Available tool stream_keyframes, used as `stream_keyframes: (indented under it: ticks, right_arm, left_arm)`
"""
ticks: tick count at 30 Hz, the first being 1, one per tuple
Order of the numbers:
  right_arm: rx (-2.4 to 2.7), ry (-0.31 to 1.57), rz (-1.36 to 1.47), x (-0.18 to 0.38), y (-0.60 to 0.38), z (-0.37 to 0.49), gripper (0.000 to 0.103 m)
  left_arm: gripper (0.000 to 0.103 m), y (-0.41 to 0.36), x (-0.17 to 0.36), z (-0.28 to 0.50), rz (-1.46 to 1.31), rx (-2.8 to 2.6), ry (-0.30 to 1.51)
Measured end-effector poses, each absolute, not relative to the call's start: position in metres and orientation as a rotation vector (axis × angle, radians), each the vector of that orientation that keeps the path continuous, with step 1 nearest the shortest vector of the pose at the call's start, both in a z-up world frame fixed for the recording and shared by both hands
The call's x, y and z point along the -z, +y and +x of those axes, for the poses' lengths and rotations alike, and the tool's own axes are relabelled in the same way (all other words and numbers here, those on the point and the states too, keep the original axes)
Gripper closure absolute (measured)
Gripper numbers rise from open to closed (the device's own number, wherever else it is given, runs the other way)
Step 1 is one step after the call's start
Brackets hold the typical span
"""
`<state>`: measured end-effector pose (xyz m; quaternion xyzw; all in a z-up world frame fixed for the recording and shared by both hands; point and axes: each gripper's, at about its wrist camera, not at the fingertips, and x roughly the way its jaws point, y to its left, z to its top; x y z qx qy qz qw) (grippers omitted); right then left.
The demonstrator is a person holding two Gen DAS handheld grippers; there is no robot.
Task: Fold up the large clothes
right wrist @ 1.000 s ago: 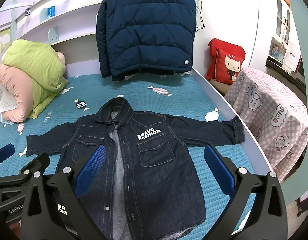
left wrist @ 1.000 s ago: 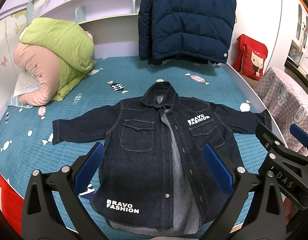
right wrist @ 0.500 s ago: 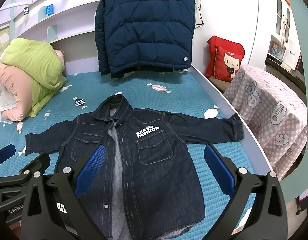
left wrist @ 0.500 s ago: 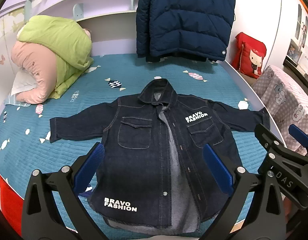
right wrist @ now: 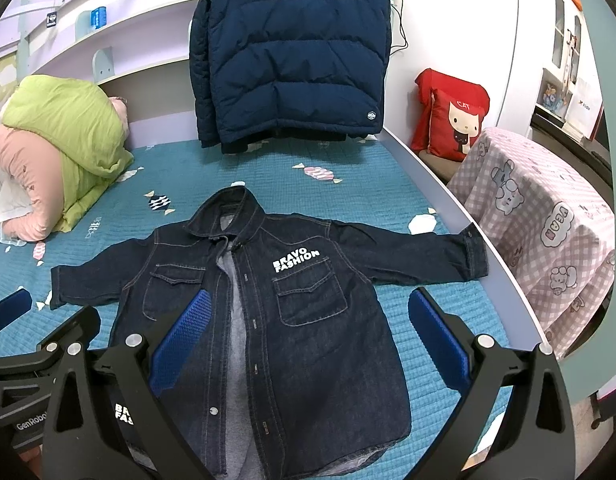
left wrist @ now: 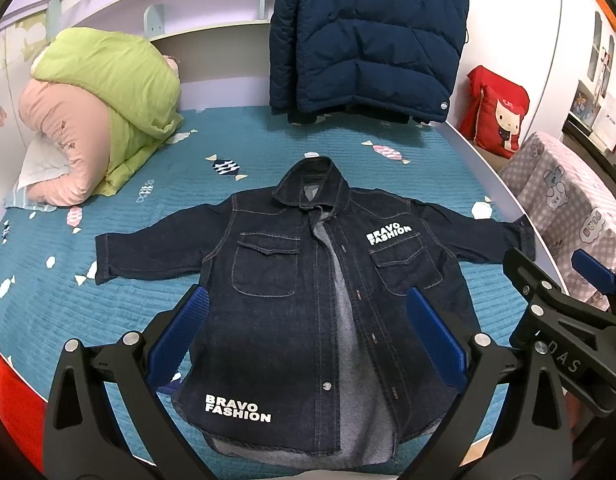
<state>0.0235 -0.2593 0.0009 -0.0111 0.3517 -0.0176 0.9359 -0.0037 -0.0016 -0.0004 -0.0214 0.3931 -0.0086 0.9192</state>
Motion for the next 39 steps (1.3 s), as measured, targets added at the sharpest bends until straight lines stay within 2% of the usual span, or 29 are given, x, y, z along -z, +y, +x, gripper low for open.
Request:
stream_keyframes:
  ticks: [23, 39]
  right_arm:
    - [0.026, 0.750, -0.014, 0.007, -0.252, 0.017, 0.007]
    - [-0.055, 0.838, -0.063, 0.021, -0.186, 0.058, 0.007]
  left_arm:
    - [0.005, 0.010, 0.007, -0.008, -0.089, 0.024, 0.835]
    - [0.005, 0.077, 0.028, 0.014, -0.196, -0.056, 0.941]
